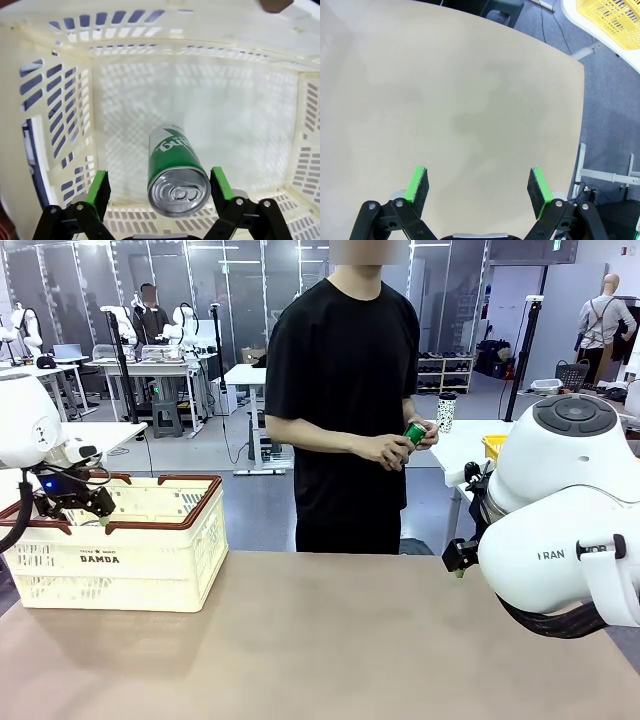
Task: Place the drinks into the Shopping basket.
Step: Pick up one drink and place it into the Shopping basket.
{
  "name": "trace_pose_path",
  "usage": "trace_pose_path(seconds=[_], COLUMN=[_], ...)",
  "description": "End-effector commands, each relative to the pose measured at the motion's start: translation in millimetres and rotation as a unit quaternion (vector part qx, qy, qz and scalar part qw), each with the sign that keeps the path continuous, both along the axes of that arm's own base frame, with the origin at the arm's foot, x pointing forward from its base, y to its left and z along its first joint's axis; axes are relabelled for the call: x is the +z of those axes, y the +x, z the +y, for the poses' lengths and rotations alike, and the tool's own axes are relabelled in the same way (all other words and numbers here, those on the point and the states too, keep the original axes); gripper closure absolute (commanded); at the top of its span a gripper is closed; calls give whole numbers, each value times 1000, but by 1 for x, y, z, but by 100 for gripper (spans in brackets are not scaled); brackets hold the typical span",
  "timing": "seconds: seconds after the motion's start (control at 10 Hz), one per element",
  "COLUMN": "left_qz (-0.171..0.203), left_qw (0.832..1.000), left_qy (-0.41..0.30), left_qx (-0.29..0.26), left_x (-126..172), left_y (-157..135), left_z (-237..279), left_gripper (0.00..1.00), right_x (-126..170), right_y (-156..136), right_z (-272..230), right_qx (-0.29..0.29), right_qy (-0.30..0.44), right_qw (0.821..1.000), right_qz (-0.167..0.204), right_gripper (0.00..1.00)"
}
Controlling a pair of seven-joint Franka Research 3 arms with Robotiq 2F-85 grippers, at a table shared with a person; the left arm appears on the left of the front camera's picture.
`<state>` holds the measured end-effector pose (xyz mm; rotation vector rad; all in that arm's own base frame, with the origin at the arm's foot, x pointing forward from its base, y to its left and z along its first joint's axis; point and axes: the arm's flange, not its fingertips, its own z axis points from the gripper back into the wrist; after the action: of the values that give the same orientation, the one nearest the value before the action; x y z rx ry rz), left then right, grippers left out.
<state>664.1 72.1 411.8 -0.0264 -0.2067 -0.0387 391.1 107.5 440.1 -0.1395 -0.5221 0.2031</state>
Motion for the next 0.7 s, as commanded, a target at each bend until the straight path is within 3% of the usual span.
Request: trace_pose_path(seconds=[0.0,0.6], left_qz=[8,8], left_qw=[1000,1000], left_qy=[0,0], left_qx=[-4,-4], left_x=[-6,-6], left_y=[0,0], left_z=[0,0], left_gripper=[0,0], right_x=[-1,-1], right_y=[0,0], right_z=[0,0], right_qx=[-1,-1], right_qy=[-1,-1], right_qw=[1000,1000], right_qz=[0,0], right_gripper=[0,0])
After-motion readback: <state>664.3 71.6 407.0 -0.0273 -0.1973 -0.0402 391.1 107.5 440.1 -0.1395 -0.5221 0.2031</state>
